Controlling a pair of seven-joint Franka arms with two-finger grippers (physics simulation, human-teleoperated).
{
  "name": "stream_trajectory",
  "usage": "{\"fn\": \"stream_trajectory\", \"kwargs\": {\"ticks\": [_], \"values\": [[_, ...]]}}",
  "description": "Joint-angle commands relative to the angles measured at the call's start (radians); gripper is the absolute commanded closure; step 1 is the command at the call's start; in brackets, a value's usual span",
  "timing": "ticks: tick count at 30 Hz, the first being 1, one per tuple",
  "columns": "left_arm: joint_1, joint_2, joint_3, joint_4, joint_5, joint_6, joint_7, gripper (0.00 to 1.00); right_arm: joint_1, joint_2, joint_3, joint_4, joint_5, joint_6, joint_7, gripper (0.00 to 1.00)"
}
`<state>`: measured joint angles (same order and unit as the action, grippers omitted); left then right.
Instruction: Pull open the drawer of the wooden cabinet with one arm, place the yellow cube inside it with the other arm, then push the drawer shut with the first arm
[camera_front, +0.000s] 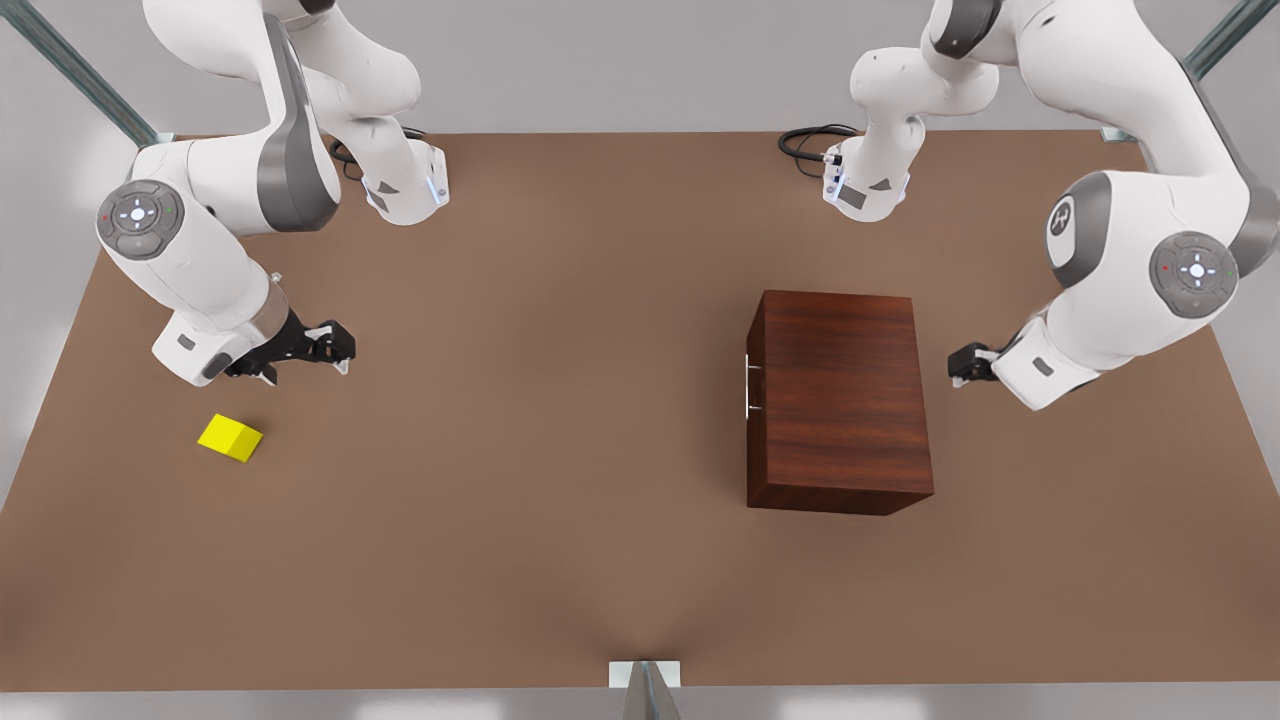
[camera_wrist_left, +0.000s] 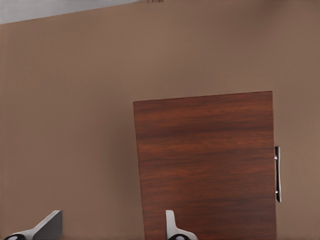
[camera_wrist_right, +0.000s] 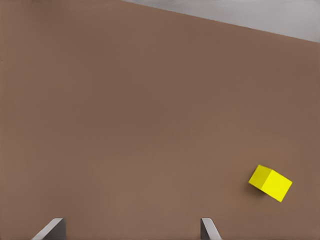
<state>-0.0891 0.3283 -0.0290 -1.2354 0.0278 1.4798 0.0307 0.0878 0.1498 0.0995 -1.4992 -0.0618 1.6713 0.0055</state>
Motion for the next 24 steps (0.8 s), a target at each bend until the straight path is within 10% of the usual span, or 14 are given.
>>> {"fn": "stream_trajectory", "kwargs": {"ticks": [1, 8, 24], "values": [[-0.004, 0.000, 0.000, 0.001, 0.006, 0.016, 0.003, 0.00, 0.000, -0.001, 0.000, 0.001, 0.002, 0.010, -0.001, 0.00], [-0.466, 0.169, -0.023, 0.028, 0.261, 0.046, -0.451, 0.00, 0.000, -0.001, 0.002, 0.001, 0.002, 0.010, -0.001, 0.00], [-0.552, 0.288, -0.042, -0.041, 0.146, 0.163, -1.025, 0.10, 0.001, -0.001, 0.002, 0.001, 0.002, 0.010, 0.001, 0.00]]}}
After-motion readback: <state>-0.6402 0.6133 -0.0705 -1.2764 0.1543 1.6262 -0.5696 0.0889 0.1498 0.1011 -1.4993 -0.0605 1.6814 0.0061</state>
